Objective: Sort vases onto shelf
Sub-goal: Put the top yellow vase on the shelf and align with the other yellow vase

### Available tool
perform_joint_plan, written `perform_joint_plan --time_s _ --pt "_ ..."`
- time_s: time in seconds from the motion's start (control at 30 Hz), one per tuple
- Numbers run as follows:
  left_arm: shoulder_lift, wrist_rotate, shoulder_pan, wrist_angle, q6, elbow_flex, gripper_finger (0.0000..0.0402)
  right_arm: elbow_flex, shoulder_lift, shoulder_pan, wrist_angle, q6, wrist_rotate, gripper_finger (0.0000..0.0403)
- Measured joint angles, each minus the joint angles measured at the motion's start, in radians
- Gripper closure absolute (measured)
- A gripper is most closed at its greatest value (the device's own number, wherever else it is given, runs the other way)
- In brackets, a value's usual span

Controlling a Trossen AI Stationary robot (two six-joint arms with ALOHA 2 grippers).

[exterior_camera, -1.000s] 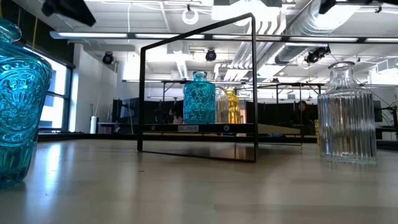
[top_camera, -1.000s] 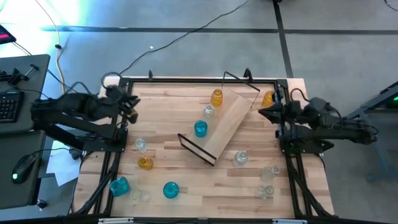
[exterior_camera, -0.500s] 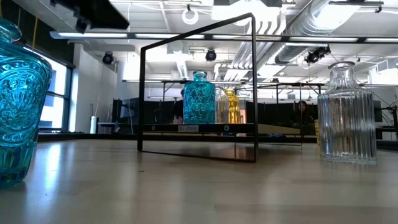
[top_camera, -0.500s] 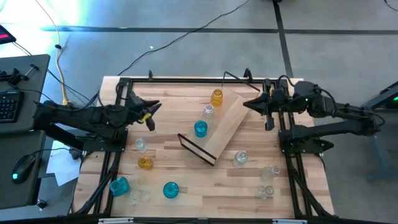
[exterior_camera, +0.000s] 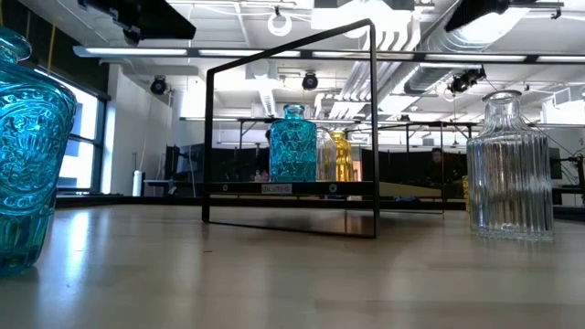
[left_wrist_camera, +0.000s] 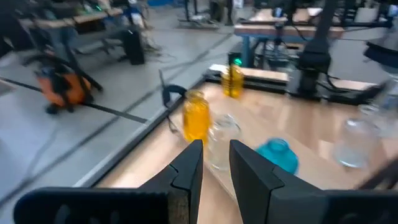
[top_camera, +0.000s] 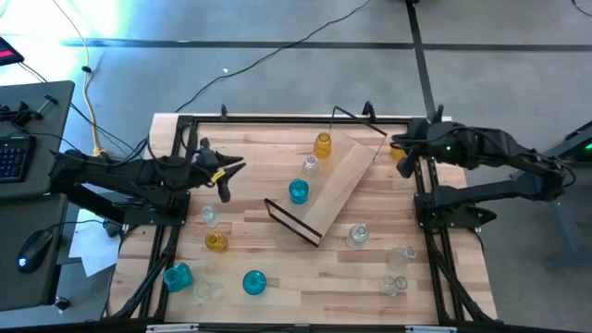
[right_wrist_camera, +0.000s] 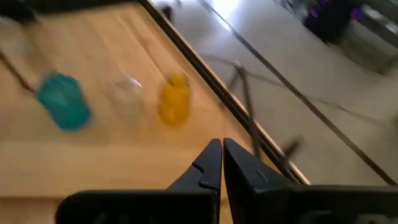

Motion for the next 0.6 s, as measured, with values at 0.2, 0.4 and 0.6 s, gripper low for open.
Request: perform_joint_plan --time_s 0.2,0.4,0.6 --pt "0.012 0.039 -0.006 -0.027 -0.113 0.0 0.033 -0.013 0.002 0.0 -0.133 -0.006 0.019 0.0402" --pt "0.074 -0.047 -0.016 0.047 -0.119 0.0 0.033 -0.058 0.006 -0.067 -0.225 0.051 0.03 0.0402" --pt "0.13 0.042 0.032 0.11 -0.066 0.008 0.033 -0.061 0.007 -0.186 -0.32 0.098 0.069 0.0402"
